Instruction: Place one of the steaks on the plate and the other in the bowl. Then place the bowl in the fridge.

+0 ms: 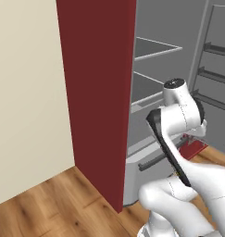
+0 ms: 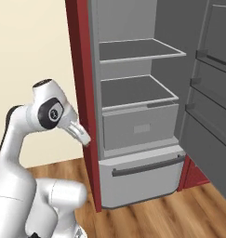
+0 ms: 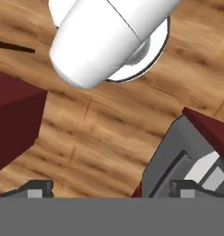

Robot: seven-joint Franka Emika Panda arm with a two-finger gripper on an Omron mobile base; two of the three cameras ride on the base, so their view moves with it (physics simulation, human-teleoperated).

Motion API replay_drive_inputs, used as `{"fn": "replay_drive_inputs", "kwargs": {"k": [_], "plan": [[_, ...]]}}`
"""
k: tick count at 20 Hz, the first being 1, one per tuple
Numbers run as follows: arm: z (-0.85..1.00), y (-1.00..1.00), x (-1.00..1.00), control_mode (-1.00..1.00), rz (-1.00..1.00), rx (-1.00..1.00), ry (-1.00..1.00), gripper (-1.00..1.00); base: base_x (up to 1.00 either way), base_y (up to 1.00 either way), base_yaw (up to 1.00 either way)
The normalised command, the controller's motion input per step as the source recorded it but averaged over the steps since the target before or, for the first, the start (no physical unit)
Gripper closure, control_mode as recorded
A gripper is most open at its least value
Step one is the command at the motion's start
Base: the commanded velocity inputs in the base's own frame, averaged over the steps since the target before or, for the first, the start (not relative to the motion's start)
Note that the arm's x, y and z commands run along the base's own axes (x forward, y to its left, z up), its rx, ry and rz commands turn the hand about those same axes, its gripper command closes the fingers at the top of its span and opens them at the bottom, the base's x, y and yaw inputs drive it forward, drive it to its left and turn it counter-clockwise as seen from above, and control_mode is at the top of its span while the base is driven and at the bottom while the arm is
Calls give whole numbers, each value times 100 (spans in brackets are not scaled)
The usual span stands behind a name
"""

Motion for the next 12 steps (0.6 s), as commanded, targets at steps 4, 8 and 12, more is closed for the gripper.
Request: {"fn": "replay_drive_inputs", "kwargs": {"k": [4, 8, 12], "plan": [[-9, 37, 54, -100, 62, 17, 12, -100, 0, 0, 0], [-1, 50, -3, -100, 73, 7, 12, -100, 0, 0, 0], [-5, 0, -7, -100, 6, 6, 0, -100, 0, 0, 0]]}}
